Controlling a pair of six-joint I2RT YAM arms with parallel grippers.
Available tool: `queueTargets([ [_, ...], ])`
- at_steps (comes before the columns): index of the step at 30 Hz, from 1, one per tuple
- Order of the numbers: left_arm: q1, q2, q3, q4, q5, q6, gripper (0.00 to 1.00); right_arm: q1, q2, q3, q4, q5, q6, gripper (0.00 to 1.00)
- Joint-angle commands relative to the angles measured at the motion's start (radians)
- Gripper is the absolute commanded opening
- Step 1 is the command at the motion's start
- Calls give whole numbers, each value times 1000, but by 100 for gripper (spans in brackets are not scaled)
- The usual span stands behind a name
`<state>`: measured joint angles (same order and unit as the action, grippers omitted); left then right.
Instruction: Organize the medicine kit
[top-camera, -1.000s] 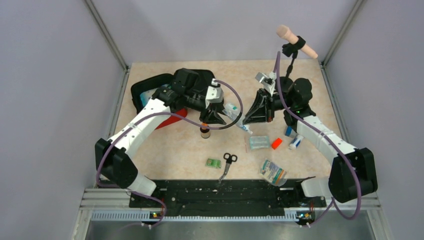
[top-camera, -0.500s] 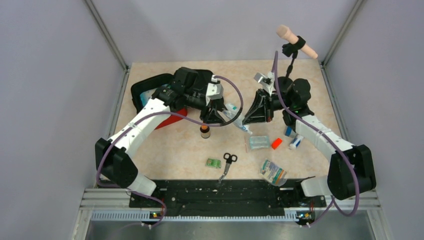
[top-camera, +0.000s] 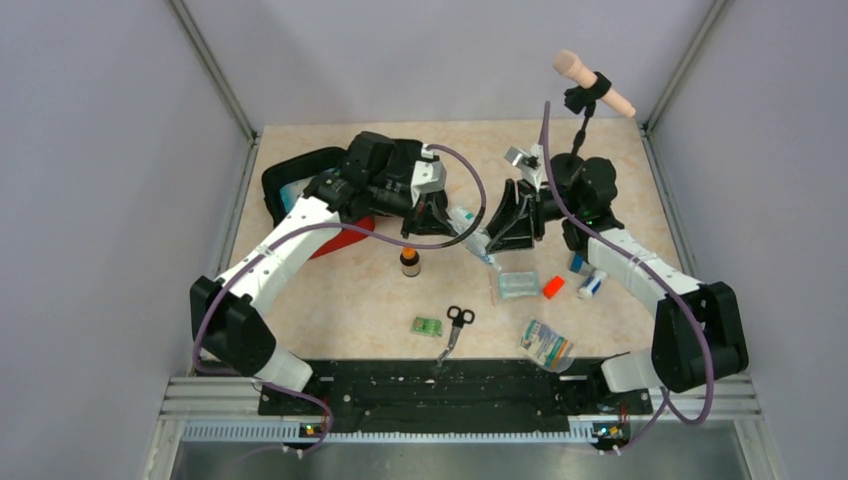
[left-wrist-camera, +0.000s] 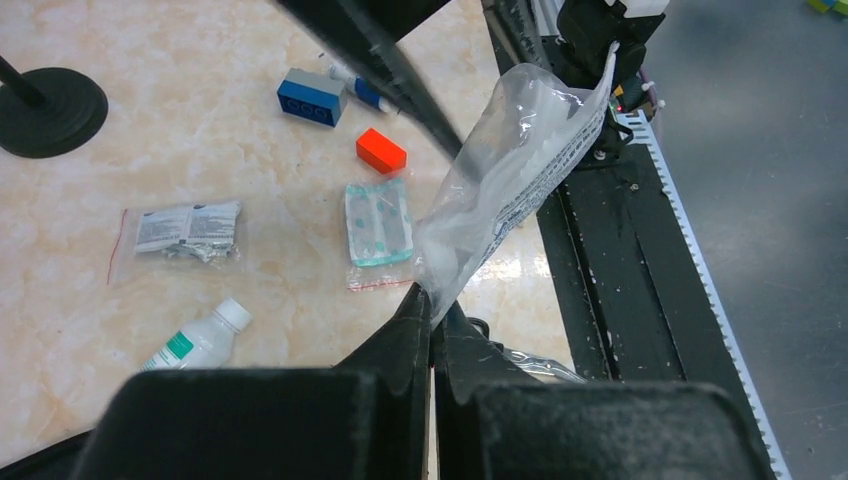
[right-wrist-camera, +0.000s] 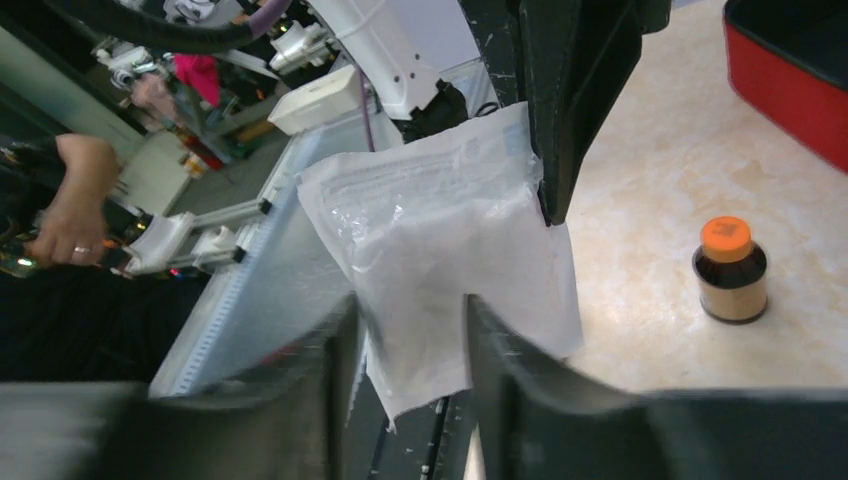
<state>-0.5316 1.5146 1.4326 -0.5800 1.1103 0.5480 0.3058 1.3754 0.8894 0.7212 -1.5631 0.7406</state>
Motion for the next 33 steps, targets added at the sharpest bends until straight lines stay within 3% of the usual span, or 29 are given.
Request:
queueTargets([
  [1,15,-33,-5,-19,46,6,0,3,26,-5,140,-89,76,57],
  [5,86,-90,-57,-82,-29,-36,0,-46,30,2,332,-85,267,95],
  [9,209,-184,-183,47,-150,-294,0,-155,59,-33,498,8,398,99],
  [11,267,-235,-237,114,-312,-476,0,-194,81,-33,411,44,360,99],
  [14,369,-275,-279,130,-478,-656,0,-230,77,-18,123,86,153,99],
  [17,491,-288,-310,167,-502,-824,0,-241,42,74,-403,179,-259,99],
  [19,563,-284,-319,185,-540,-930,0,-240,21,178,-838,379,-596,99],
  [20,595,-275,-324,196,-551,-973,0,-238,9,200,-945,513,-677,99],
  [23,659,-241,-321,248,-579,-1029,0,-240,-31,187,-997,691,-734,99],
  [28,713,-158,-307,374,-640,-1111,0,-239,-84,73,-917,585,-689,99],
  [33,771,-20,-304,544,-643,-1304,0,-239,-132,13,-854,619,-659,99],
])
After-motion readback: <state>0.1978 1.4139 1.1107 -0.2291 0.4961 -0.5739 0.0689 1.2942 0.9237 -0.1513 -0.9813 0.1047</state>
